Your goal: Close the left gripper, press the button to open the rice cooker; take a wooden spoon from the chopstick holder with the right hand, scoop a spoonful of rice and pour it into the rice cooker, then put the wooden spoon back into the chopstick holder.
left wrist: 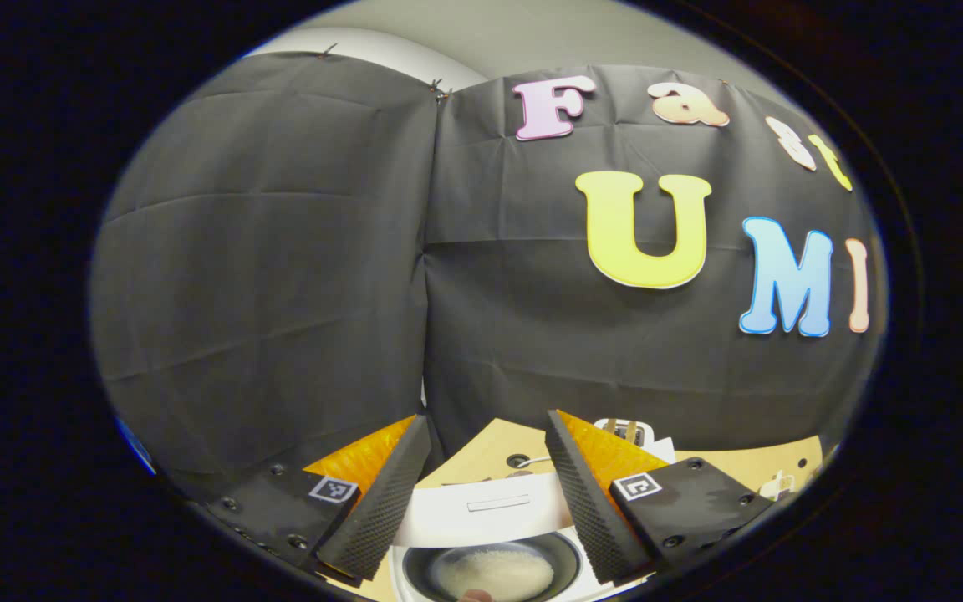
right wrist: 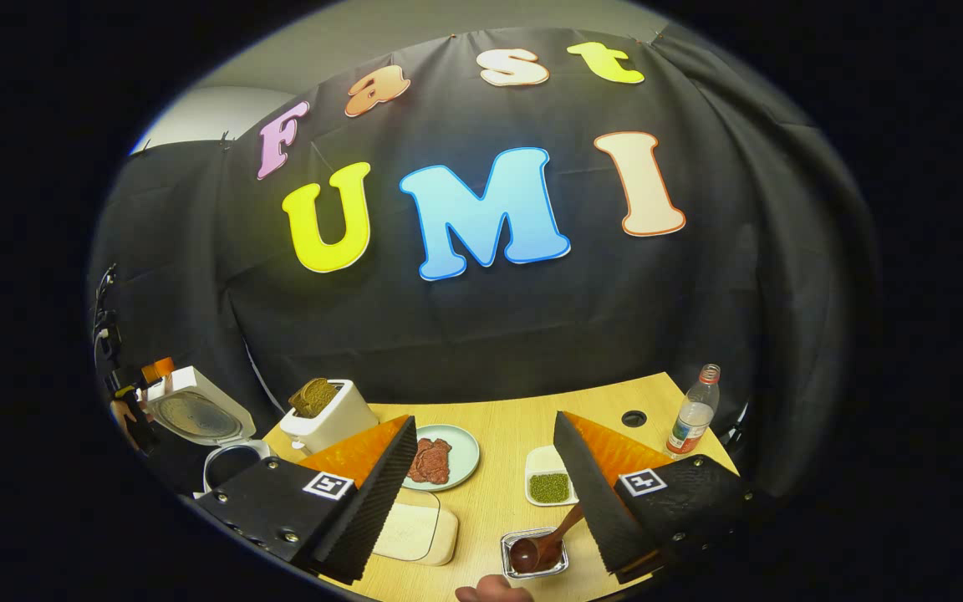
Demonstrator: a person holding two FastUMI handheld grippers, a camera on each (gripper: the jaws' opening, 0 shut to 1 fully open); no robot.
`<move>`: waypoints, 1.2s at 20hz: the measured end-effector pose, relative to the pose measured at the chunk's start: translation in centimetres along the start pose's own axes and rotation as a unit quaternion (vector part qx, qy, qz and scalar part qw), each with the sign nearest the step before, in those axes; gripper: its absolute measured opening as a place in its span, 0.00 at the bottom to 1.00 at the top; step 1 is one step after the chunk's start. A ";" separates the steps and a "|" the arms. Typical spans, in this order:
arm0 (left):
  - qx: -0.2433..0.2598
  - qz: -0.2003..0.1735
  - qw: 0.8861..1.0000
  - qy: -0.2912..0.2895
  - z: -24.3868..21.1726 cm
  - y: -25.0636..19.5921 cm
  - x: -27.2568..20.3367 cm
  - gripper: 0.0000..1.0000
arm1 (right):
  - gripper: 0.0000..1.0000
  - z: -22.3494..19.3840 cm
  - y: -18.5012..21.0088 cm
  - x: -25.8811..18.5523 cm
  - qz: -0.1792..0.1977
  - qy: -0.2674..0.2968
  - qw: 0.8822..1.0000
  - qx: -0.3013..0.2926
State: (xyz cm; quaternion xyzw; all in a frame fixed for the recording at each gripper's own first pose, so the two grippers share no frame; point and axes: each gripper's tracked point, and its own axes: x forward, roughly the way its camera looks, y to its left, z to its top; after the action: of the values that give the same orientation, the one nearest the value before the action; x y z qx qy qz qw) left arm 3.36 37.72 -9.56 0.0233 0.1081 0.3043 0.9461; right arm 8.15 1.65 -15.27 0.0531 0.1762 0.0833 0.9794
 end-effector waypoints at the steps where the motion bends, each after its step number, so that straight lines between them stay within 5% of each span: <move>1: -0.001 0.003 1.000 0.001 -0.5 0.0 -0.6 0.99 | 1.00 0.0 -0.1 0.0 0.001 0.000 1.000 0.000; 13: -0.006 0.000 0.999 0.031 -9.3 -1.7 -7.0 0.90 | 1.00 0.5 0.3 -1.0 0.008 -0.007 1.000 0.004; 16: -0.010 -0.005 0.998 0.056 -11.9 -2.2 -7.7 0.97 | 1.00 0.9 0.5 -1.3 0.010 -0.017 1.000 -0.001; 24: 0.001 -0.011 0.988 0.154 -20.5 -2.5 -7.8 0.95 | 1.00 0.5 0.2 -2.1 0.005 -0.013 1.000 -0.014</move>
State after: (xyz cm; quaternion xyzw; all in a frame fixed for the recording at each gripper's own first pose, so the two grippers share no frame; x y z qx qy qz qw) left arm -5.88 30.65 -28.35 -0.0244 0.2533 0.2939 0.9213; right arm 6.41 1.47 -14.04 0.0410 0.1619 0.0904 0.9818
